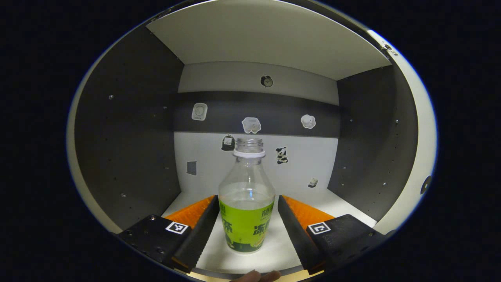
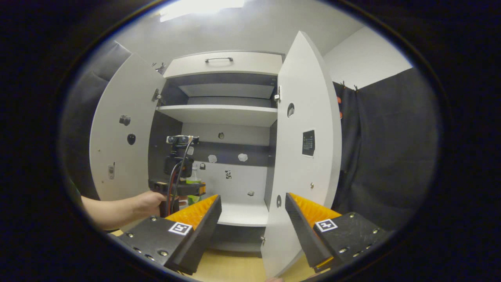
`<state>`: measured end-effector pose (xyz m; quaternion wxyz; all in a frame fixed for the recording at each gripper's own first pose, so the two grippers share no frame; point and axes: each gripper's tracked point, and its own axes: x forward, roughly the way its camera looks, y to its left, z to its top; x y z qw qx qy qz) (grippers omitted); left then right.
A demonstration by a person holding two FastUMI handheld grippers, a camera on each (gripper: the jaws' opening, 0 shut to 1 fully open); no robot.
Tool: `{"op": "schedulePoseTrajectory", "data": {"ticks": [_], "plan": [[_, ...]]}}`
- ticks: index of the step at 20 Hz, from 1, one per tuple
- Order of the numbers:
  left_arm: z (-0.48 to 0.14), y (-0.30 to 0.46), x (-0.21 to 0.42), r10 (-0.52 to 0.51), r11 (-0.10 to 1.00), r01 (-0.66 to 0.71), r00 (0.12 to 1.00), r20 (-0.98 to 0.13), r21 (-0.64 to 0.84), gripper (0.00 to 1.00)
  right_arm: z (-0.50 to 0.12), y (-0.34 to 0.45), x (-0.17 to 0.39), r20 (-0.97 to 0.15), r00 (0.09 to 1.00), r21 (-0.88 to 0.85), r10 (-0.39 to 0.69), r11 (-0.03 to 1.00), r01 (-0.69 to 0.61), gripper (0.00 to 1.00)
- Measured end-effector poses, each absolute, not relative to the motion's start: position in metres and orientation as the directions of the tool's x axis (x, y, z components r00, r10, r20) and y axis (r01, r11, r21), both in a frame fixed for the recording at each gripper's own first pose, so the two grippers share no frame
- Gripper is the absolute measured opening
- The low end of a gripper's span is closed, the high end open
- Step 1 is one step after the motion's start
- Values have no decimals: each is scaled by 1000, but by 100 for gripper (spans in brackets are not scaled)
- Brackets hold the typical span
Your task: Grasp the bottle in the cabinet with the left hand and place it on the coaster, then close the right door with the right hand and the left door with the left hand.
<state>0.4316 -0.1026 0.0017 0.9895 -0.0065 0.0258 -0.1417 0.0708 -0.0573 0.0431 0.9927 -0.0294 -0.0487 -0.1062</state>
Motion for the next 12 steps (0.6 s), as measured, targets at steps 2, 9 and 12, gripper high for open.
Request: {"op": "schedulePoseTrajectory", "data": {"ticks": [2, 9, 12], "plan": [[0, -102, 434, -288, 958, 287, 956, -63, -20, 94, 41, -57, 66, 88, 975, -40, -204, 977, 208, 99], [10, -98, 395, -308, 951, 307, 948, -73, -29, 81, 40, -63, 42, 85, 977, -34, -197, 979, 201, 98], [17, -95, 359, -334, 942, 332, 939, -76, -36, 81, 39, -58, 31, 78, 982, -25, -173, 984, 175, 99]]}}
